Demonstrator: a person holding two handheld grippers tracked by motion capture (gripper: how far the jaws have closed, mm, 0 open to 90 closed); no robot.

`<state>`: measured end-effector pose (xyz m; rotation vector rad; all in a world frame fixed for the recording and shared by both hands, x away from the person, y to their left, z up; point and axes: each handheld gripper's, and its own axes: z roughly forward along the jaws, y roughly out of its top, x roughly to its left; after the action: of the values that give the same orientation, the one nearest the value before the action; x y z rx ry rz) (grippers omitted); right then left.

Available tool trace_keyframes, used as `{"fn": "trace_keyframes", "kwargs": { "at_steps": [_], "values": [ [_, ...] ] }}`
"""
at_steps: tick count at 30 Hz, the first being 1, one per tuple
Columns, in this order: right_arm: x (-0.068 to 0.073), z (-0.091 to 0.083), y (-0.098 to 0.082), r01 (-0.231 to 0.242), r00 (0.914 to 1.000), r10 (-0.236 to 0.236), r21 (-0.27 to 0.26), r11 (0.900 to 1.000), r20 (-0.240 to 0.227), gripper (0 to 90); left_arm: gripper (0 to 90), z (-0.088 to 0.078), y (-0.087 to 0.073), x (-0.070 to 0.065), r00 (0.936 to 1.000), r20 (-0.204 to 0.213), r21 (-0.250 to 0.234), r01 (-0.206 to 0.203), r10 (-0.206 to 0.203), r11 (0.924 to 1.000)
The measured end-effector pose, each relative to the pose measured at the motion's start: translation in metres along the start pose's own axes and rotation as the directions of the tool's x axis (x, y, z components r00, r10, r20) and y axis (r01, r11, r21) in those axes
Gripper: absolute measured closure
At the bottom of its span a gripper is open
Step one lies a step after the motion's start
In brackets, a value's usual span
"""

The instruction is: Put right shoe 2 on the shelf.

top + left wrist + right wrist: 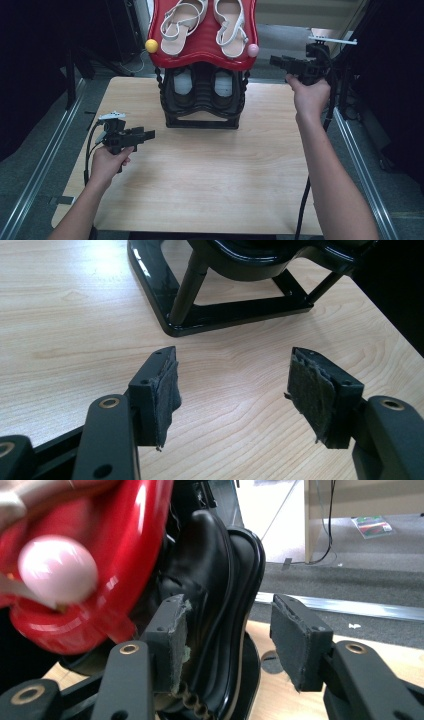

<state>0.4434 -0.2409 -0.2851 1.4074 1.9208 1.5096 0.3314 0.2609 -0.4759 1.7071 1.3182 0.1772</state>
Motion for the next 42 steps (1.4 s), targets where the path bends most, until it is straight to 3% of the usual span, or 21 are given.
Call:
{"fn": "trace_keyframes", "kwargs": {
  "at_steps": [12, 20, 42],
  "values": [
    [-0.015, 0.009, -0.046, -0.036, 0.9991, 0.038, 0.051, 0.998, -0.021, 49.8, 37.5, 0.000, 0.000, 0.001, 1.0000, -0.002, 0.004, -0.003, 0.003, 1.0000],
    [-0.018, 0.010, -0.074, -0.059, 0.9971, 0.061, 0.050, 0.997, -0.045, 50.9, 37.5, 0.000, 0.000, 0.001, 1.0000, -0.005, 0.005, -0.005, 0.005, 1.0000],
    [-0.034, 0.015, -0.154, -0.088, 0.9946, 0.093, 0.106, 0.990, -0.044, 50.7, 37.5, 0.000, 0.000, 0.002, 0.9999, -0.011, 0.007, -0.008, 0.008, 0.9999]
  ]
}}
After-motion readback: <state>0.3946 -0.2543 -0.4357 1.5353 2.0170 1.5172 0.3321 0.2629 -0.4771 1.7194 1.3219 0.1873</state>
